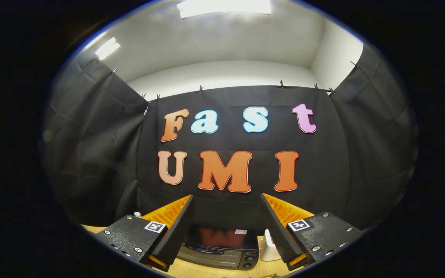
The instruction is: Open the toaster oven, put the food inside, and close the toaster oven door.
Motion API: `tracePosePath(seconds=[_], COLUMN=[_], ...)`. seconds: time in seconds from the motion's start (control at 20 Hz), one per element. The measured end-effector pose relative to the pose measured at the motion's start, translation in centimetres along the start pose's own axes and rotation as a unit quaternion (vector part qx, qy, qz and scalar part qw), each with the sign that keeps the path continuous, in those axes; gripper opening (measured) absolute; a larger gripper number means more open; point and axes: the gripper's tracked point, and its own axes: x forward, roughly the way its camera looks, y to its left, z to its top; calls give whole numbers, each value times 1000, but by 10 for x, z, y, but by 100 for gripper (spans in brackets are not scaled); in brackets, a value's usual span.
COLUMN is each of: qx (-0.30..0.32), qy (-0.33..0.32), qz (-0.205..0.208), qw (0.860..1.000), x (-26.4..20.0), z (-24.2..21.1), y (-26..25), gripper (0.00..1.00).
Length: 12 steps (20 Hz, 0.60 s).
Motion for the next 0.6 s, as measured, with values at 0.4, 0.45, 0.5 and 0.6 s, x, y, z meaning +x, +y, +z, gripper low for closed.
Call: tracePosePath(seconds=[0.4,0.45,0.5,0.6], qx=[17,14,10,6], qy=[63,71,77,94], qz=[27,27,28,27], qw=[997,997,997,995], x=[31,35,39,49], z=[-68,-77,-86,-107], y=[40,44,48,54], gripper=[99,99,99,99])
